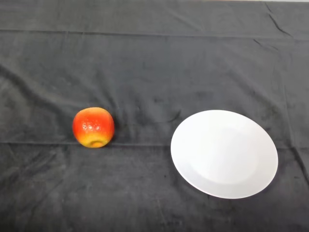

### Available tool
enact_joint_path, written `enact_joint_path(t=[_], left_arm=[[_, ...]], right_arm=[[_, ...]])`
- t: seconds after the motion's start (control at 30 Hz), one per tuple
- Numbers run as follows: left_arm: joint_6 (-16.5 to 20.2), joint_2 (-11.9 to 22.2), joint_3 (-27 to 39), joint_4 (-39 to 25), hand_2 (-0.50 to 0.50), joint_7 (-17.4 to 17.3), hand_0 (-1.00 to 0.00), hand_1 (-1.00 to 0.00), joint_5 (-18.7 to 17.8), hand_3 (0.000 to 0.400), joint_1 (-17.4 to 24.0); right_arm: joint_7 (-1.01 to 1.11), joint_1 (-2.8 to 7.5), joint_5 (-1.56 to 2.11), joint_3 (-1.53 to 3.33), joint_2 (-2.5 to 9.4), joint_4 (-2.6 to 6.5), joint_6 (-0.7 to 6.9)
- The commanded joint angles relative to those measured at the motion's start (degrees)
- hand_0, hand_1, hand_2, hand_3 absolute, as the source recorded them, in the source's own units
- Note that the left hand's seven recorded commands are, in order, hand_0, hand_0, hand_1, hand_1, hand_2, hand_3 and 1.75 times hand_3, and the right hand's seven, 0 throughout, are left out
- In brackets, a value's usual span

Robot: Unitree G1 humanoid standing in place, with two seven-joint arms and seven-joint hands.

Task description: Move the apple to the plate

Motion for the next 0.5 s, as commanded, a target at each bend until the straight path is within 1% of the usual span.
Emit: enact_joint_path(t=[0.03, 0.27, 0.5], left_arm=[[0.67, -0.58, 0.7, -2.64, 0.0, -0.51, 0.0, 0.0, 0.97, 0.0, -0.5], [0.8, -1.15, 0.97, -2.87, 0.0, -0.53, 0.0, 0.0, 2.26, 0.0, -0.91], [0.44, -1.92, 0.06, -3.46, 0.0, -0.76, 0.0, 0.0, 4.67, 0.0, -1.61]], right_arm=[[0.15, -0.88, 1.01, -0.23, -1.12, 0.04, -0.5], [0.14, -0.87, 1.01, -0.22, -1.11, 0.02, -0.49], [0.13, -0.86, 1.01, -0.22, -1.1, -0.01, -0.49]])
